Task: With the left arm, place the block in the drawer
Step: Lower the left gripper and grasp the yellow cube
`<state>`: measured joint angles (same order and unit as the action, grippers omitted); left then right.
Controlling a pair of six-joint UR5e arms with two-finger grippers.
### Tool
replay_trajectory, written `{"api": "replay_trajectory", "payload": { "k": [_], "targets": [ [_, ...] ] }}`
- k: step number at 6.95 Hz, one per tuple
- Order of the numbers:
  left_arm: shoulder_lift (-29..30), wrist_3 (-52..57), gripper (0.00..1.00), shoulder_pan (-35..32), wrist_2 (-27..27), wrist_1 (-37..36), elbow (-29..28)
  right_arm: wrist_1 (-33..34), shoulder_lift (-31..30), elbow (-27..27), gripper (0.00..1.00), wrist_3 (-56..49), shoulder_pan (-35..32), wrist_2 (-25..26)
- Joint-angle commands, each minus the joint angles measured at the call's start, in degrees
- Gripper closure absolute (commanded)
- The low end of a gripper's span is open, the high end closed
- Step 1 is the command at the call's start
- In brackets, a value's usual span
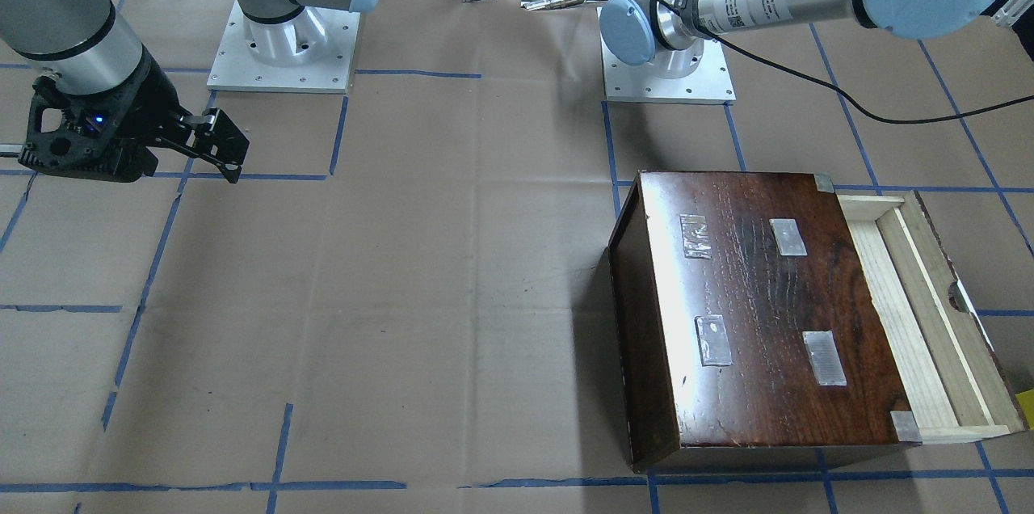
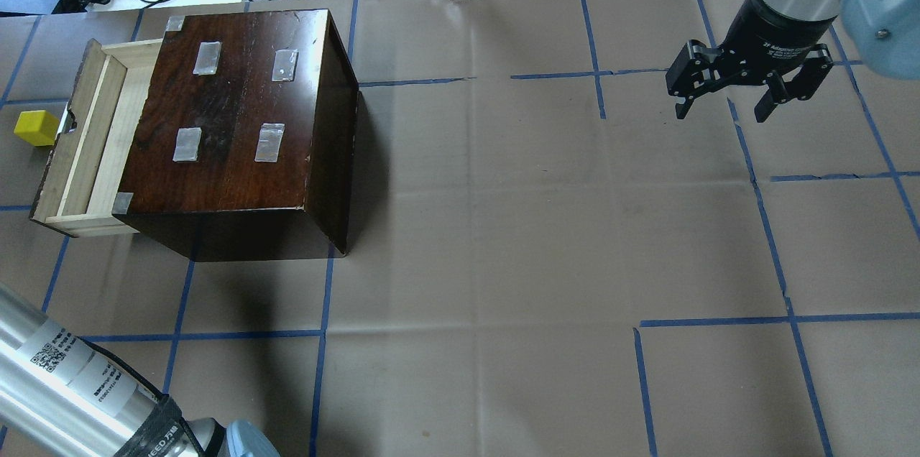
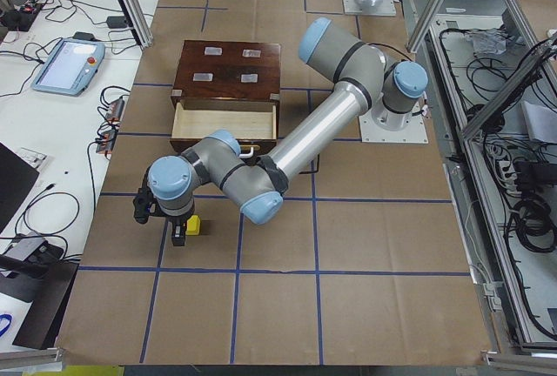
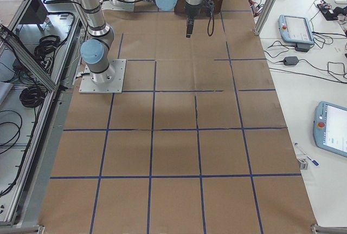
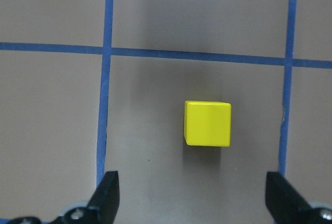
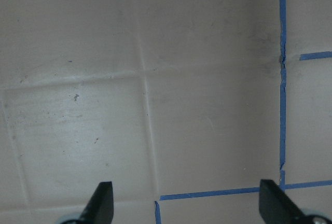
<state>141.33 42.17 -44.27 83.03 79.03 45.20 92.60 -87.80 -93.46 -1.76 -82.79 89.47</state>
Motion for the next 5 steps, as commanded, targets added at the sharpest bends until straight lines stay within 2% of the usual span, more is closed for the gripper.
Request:
{"api": "replay_trajectory", "payload": {
  "k": [1,5],
  "targets": [
    [3.51,-0.6,0.02,-2.04,0.21,-0.46,0.58,0.04,0.0,-0.05,0.0,0.0,0.0,0.0],
    [6.41,-0.6,0.02,-2.75,0.47,-1.59,1.3,0.04,0.0,0.03,0.0,0.0,0.0,0.0]
  ]
}}
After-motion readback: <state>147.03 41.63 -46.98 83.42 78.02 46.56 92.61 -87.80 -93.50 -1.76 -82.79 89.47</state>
